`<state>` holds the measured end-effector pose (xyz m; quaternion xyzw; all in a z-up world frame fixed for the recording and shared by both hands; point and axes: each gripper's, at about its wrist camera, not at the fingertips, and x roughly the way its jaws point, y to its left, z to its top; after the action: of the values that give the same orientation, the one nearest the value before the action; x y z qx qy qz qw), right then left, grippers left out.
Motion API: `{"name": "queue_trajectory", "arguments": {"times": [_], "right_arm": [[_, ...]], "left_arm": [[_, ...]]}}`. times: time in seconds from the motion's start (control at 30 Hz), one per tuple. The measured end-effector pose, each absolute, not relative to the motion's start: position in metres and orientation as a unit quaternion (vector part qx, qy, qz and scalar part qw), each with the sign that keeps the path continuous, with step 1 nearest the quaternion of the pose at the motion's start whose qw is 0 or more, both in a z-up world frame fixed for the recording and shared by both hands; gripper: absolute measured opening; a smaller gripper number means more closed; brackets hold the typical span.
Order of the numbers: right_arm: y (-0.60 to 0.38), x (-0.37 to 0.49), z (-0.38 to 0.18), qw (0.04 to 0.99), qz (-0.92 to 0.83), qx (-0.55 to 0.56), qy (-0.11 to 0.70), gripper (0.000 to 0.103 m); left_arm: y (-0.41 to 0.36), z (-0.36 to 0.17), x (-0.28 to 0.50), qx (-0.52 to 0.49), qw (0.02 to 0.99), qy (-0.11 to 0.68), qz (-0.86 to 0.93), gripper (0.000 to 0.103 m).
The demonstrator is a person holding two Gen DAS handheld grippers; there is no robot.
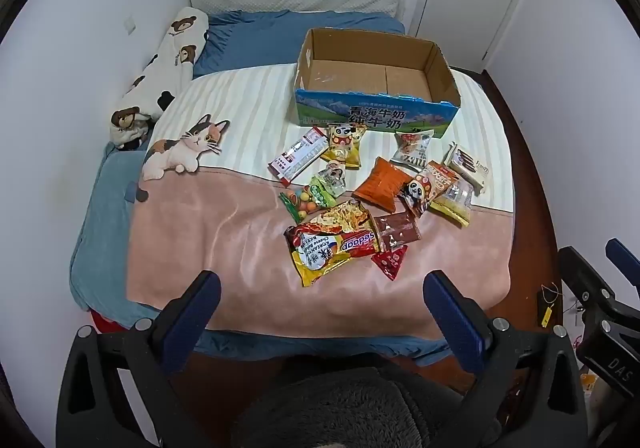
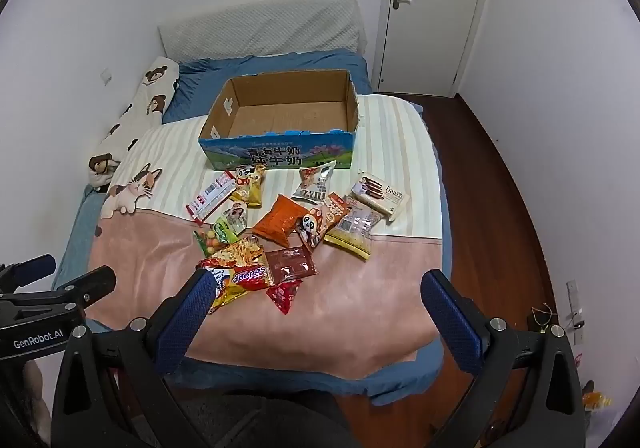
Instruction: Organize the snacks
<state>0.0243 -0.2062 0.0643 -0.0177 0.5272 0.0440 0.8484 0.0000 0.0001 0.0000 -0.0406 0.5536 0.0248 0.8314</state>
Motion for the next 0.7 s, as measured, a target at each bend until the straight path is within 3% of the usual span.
{"name": "queue_trajectory", "arguments": {"times": [0.7], "right_arm": [[-0.2070, 0.0227, 0.0694, 0.852, 0.036, -0.019, 0.522, 0.103]], "left_arm": [[-0.0041, 0.0082, 0.0051, -0.040, 0.835, 0.549, 0.022, 0.103]]}}
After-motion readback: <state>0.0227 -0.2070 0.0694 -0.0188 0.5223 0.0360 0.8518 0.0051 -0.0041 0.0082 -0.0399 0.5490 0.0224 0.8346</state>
